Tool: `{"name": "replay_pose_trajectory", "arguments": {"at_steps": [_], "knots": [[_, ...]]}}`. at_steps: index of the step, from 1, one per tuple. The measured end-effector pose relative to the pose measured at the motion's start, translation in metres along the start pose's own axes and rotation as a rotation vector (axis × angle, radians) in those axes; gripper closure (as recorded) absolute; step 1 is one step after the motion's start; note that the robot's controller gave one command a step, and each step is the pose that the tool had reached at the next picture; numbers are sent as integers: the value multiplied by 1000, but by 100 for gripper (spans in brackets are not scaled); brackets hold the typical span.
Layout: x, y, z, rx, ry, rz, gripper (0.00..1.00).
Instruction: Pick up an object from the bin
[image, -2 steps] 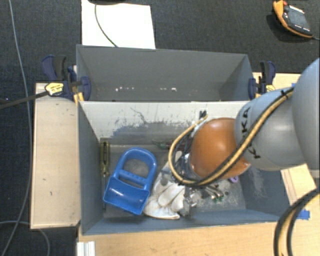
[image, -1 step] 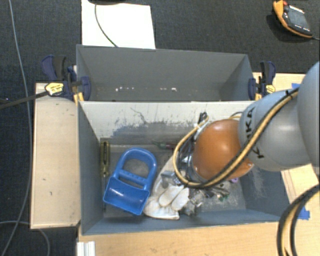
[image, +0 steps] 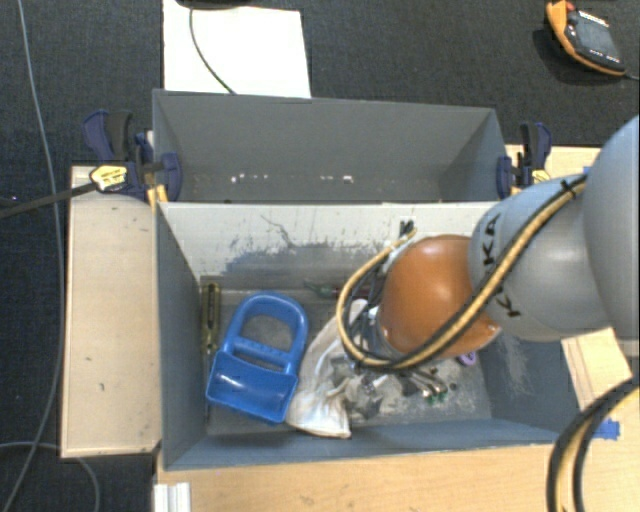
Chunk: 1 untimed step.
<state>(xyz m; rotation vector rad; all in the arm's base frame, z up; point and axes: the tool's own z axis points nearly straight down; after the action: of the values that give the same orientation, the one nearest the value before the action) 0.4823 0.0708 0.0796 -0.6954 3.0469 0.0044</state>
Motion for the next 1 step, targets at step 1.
{"name": "replay_pose_trajectory", "arguments": {"at_steps": [1], "knots": [[0,0,0,0,0,0,100]]}}
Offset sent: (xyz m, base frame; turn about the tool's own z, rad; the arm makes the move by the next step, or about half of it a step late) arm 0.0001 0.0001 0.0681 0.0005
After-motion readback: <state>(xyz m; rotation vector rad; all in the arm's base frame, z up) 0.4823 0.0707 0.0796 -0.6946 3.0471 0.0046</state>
